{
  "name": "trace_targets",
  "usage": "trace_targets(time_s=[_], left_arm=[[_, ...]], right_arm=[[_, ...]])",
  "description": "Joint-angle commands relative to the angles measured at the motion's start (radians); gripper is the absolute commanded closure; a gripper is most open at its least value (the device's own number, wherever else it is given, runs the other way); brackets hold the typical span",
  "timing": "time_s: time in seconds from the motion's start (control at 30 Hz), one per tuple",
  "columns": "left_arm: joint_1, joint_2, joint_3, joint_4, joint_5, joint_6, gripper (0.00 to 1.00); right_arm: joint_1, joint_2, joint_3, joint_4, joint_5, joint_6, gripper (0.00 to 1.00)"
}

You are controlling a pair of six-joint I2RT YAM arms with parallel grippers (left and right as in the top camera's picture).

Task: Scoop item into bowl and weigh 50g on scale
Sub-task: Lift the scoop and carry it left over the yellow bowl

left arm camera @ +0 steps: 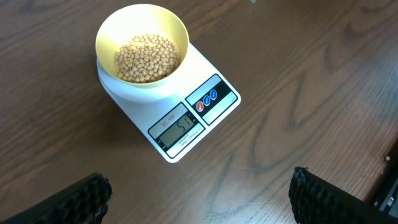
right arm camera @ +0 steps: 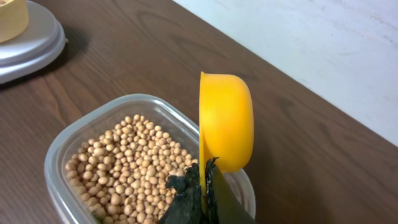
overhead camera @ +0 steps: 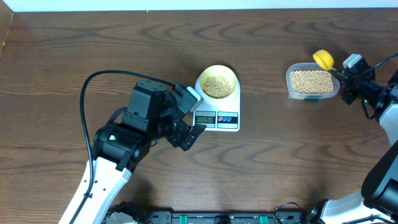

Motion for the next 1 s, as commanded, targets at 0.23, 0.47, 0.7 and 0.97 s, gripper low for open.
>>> trace_targets(time_s=[0.23,0.47,0.7,0.97], left_arm=[[0.006,0.005,0.001,0.001,0.013,0.017,0.06],[0.006,0.005,0.001,0.0,0.013,0.017,0.07],[0.006,0.005,0.001,0.001,0.013,0.017,0.06],[0.006,0.005,0.001,0.0,0.013,0.017,0.06]], right_arm=[[0.001,-0.019,0.005,-0.025,-0.159,0.087,0.99],[0.027,-0.019,0.005,0.031,-0.354,0.341,0.99],[0.132,-0.019,0.005,0.103,-0.349,0.558,0.99],[0.32,-0.019,0.005,0.301,-0.259,0.635,0.99]])
